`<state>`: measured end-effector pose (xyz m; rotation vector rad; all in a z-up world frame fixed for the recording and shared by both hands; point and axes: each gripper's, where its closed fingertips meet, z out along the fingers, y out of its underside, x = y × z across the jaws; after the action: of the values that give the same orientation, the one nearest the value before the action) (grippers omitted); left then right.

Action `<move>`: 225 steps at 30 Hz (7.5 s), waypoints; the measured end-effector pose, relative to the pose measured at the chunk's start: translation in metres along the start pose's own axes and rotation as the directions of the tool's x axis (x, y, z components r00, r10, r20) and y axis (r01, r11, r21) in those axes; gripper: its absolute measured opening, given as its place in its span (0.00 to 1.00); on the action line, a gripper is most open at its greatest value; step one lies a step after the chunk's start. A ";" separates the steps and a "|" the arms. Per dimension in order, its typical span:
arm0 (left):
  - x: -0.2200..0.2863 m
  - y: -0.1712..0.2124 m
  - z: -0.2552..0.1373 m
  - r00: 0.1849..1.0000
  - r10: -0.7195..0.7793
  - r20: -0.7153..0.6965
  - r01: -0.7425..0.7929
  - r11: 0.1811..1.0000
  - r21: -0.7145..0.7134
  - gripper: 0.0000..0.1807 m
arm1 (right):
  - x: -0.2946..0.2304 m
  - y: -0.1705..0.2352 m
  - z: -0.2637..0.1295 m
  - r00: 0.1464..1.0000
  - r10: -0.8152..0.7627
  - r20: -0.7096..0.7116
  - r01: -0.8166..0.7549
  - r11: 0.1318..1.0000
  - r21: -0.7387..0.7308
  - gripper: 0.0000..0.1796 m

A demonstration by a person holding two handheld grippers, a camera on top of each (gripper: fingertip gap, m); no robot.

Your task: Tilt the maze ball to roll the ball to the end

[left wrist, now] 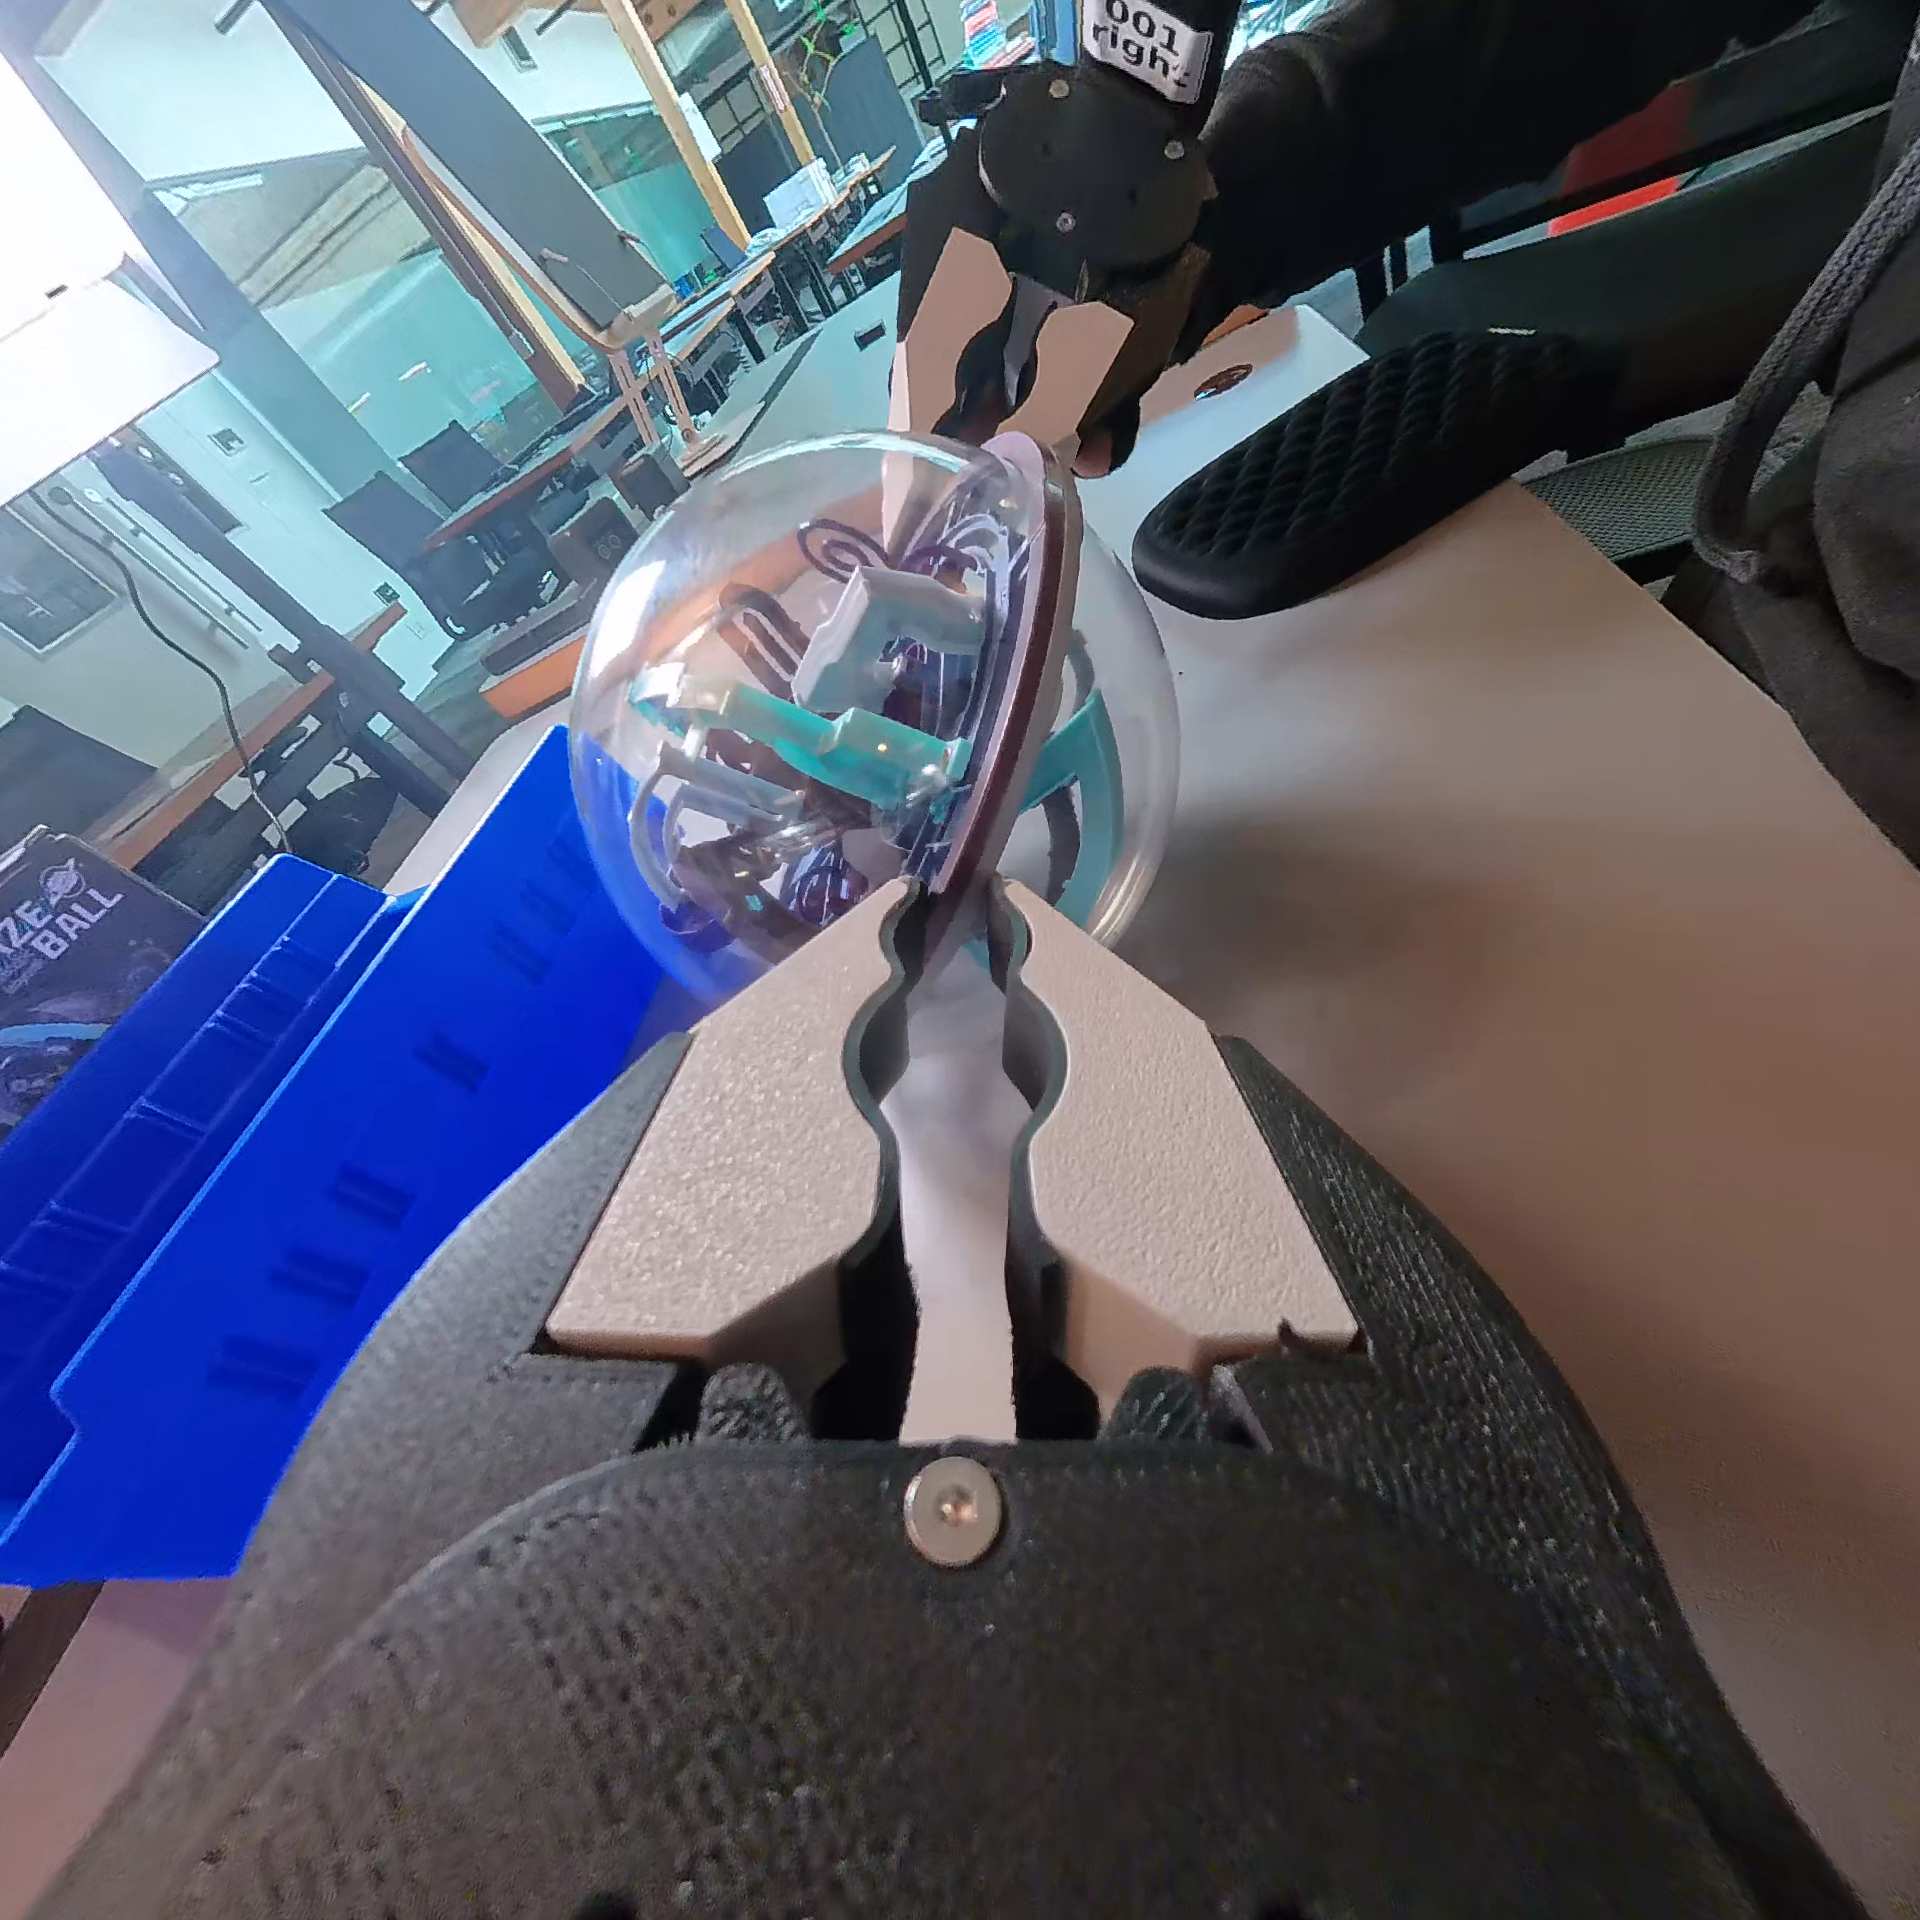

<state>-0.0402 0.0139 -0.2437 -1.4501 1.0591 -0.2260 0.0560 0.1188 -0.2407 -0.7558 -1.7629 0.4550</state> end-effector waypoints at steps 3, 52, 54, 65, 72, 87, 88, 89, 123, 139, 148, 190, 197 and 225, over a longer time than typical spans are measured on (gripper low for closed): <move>0.000 0.000 0.000 1.000 0.002 -0.002 -0.002 1.000 -0.001 0.05 | 0.000 0.000 0.000 1.000 -0.006 -0.001 0.006 1.000 -0.002 0.04; -0.028 0.032 -0.010 0.992 0.021 0.127 -0.007 0.994 -0.111 0.04 | 0.027 -0.049 0.008 0.960 -0.263 -0.099 0.268 0.962 0.045 0.03; -0.028 0.032 -0.010 0.991 0.031 0.130 -0.017 0.993 -0.114 0.04 | 0.026 -0.049 0.008 0.956 -0.273 -0.106 0.279 0.959 0.046 0.03; -0.016 0.040 -0.004 0.993 0.088 0.077 -0.074 0.983 -0.165 0.04 | 0.022 -0.056 0.006 0.923 -0.357 -0.145 0.368 0.928 0.057 0.00; -0.021 0.020 -0.005 0.989 0.087 0.119 -0.076 0.992 -0.097 0.04 | -0.003 -0.070 0.016 0.896 -0.436 -0.079 0.442 0.893 0.086 0.00; -0.020 0.024 -0.007 0.996 0.029 0.090 -0.022 0.997 -0.071 0.04 | 0.024 -0.020 0.020 0.958 0.245 0.150 -0.265 0.956 0.129 0.26; -0.020 0.025 -0.008 0.996 0.019 0.089 -0.013 0.998 -0.069 0.04 | 0.024 -0.021 0.021 0.946 0.271 0.179 -0.298 0.944 0.142 0.26; -0.021 0.025 -0.008 0.996 0.011 0.090 -0.005 0.998 -0.067 0.04 | 0.025 -0.021 0.022 0.934 0.296 0.203 -0.328 0.933 0.151 0.26; -0.031 0.031 -0.010 0.995 0.016 0.099 -0.013 0.999 -0.034 0.14 | -0.008 -0.030 0.014 0.932 -0.356 0.065 0.347 0.930 0.122 0.03; 0.000 0.005 -0.015 0.997 -0.026 -0.074 0.030 0.998 0.058 0.08 | -0.037 -0.011 0.013 0.746 -0.646 -0.163 0.653 0.757 -0.013 0.03; -0.047 0.013 -0.031 0.917 -0.396 -0.040 0.396 0.896 0.203 0.27 | -0.040 -0.005 0.014 0.726 -0.656 -0.207 0.666 0.746 -0.030 0.03; -0.047 0.013 -0.015 0.863 -0.499 -0.075 0.504 0.840 0.203 0.42 | -0.052 0.002 0.027 0.734 -0.652 -0.192 0.659 0.751 -0.031 0.00; -0.045 -0.003 -0.010 0.904 -0.426 -0.046 0.426 0.881 0.207 0.34 | -0.054 0.014 0.033 0.781 -0.606 -0.150 0.607 0.793 -0.042 0.00; -0.052 -0.032 0.031 0.872 -0.487 0.042 0.482 0.871 0.099 0.31 | -0.027 0.023 0.015 0.860 0.412 0.299 -0.417 0.907 -0.050 0.54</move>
<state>-0.0330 0.0660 -0.1998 -1.6162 0.6046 -0.5731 0.0525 0.1174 -0.2794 -1.1102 -1.8733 0.9181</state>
